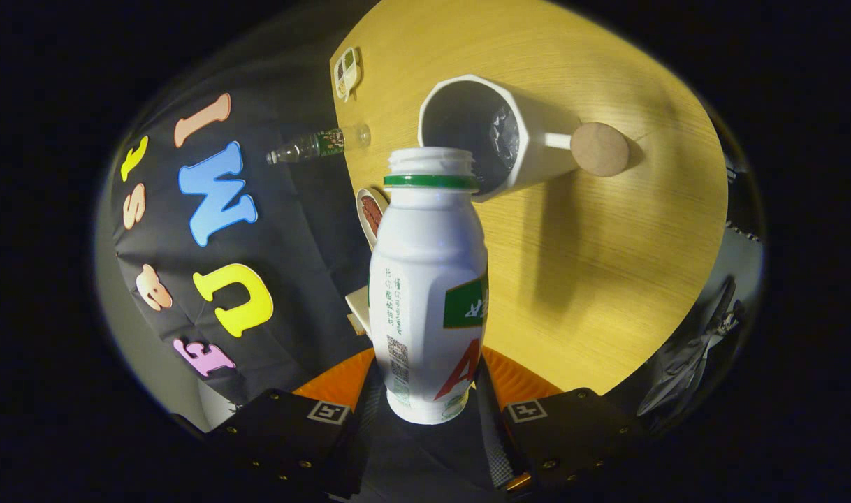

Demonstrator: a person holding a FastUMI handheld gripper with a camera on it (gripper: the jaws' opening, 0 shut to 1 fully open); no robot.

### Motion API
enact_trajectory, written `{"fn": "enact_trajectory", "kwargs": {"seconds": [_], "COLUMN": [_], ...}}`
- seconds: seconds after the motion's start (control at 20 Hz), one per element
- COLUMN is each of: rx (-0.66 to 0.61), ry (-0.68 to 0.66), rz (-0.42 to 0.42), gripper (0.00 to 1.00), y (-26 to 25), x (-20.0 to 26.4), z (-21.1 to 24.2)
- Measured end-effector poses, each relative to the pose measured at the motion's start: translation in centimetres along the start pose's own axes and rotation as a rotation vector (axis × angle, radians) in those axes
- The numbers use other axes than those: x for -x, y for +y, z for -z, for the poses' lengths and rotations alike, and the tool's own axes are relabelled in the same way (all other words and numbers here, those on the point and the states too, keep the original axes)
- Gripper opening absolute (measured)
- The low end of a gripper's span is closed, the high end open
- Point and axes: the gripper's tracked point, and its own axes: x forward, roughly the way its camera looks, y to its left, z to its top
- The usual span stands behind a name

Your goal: Take the bottle from table, then pour the juice into the cup, finally place the bottle on the coaster

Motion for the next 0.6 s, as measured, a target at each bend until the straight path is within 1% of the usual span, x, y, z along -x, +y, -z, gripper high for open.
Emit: {"fn": "enact_trajectory", "kwargs": {"seconds": [0.05, 0.25, 0.6], "rx": [0.028, 0.214, 0.475], "ry": [-0.011, -0.093, -0.215], "rz": [0.002, 0.020, 0.029], "gripper": [0.66, 0.67, 0.67], "y": [-0.2, -1.6, -0.8], "x": [-0.2, -0.7, -2.8], "z": [0.1, -0.7, -1.3]}}
